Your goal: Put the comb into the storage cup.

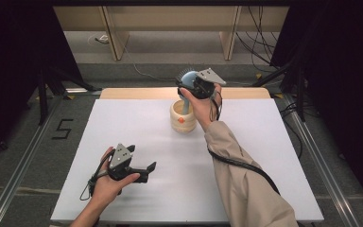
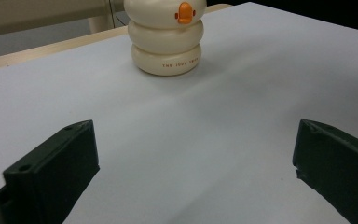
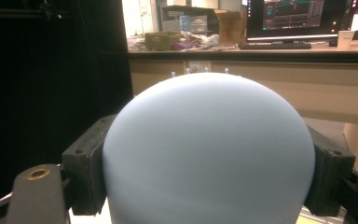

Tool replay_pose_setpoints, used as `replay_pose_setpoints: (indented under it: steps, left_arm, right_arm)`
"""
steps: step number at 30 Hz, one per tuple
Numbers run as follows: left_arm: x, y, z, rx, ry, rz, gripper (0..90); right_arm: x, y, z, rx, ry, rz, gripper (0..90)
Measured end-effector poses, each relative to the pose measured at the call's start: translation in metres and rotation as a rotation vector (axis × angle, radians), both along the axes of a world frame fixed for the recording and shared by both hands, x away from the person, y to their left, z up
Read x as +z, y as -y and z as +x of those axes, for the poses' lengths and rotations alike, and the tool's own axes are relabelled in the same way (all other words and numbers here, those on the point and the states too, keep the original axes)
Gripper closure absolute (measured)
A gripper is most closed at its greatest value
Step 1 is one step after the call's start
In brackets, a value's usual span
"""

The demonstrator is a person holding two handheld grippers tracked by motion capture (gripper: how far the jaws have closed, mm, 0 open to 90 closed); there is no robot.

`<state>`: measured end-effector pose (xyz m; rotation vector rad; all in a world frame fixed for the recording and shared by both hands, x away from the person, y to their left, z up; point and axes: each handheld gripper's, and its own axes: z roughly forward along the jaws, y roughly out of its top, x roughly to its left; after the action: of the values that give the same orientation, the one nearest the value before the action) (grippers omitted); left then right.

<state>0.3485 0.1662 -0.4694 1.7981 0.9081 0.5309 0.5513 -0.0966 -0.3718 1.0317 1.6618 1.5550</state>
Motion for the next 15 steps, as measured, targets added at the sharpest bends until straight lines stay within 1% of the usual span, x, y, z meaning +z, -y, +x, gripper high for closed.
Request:
replay_pose_setpoints:
  steps: [15]
  left_arm:
    - [-0.0005,0.0006,-0.0001,-0.003,-0.001,0.0,0.0]
  right_arm:
    - [-0.0064,-0.0035,0.0005,-0.001,0.006,-0.004,20.4]
